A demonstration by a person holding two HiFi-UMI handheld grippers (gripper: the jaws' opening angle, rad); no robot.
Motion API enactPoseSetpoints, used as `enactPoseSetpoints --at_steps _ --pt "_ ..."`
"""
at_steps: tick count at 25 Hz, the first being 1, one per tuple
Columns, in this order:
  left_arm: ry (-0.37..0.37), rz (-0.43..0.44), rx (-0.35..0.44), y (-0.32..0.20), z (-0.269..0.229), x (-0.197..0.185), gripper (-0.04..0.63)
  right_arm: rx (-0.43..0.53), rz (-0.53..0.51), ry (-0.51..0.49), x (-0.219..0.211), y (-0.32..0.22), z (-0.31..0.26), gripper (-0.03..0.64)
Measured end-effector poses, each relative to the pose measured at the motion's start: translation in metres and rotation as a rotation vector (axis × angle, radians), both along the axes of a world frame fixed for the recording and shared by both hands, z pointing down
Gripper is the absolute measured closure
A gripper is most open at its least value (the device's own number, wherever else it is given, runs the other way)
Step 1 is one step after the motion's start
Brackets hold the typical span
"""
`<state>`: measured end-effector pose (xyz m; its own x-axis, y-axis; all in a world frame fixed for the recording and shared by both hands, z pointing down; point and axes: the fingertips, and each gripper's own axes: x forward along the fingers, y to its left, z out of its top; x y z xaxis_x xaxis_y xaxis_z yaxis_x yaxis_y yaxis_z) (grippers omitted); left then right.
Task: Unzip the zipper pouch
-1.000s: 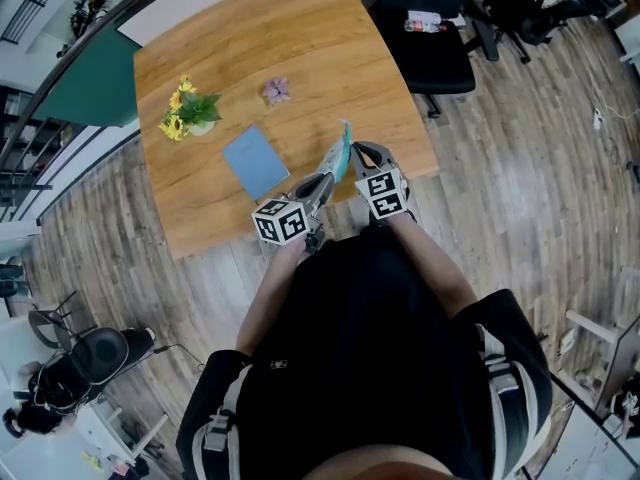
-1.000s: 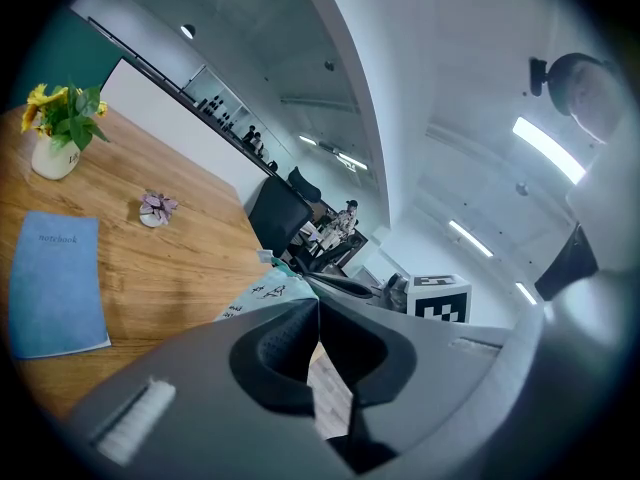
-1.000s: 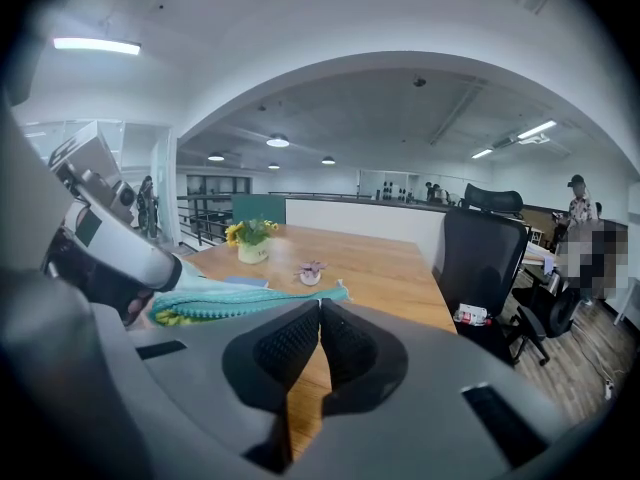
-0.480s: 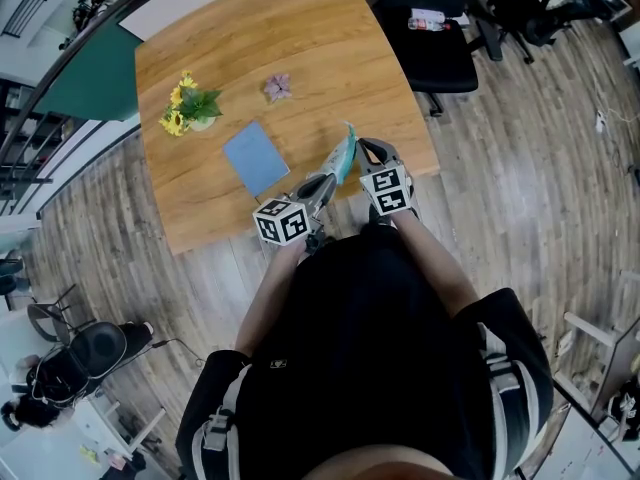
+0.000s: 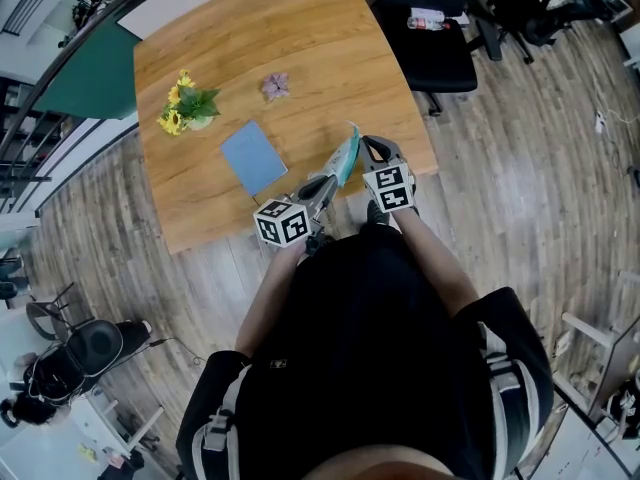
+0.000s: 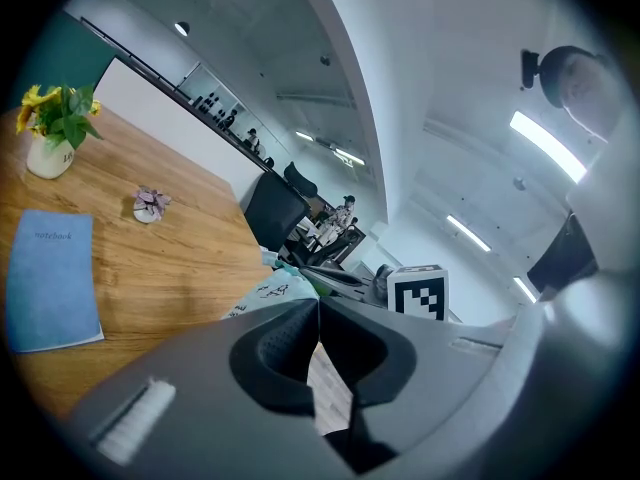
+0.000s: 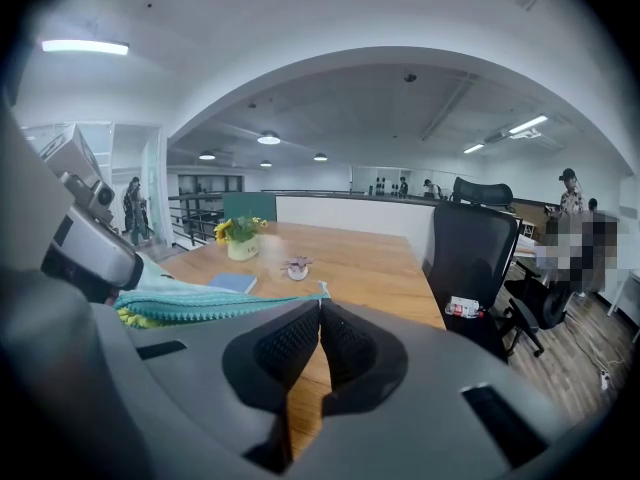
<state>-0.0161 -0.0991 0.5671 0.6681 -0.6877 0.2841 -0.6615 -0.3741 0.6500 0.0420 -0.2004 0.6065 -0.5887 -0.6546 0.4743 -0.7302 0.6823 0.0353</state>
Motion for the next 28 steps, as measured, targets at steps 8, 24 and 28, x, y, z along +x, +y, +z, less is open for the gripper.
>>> enactPoseSetpoints --at_steps 8,24,28 --pt "-0.01 0.007 0.004 0.001 -0.001 0.002 0.588 0.002 0.015 0.002 0.006 -0.006 0.001 0.607" --pt "-0.035 0.027 0.014 0.002 -0.004 0.005 0.588 0.011 0.02 -0.002 0.01 -0.016 -0.001 0.607" --pt "-0.049 0.025 0.017 0.002 -0.002 0.001 0.588 0.002 0.032 0.001 0.012 -0.017 0.003 0.607"
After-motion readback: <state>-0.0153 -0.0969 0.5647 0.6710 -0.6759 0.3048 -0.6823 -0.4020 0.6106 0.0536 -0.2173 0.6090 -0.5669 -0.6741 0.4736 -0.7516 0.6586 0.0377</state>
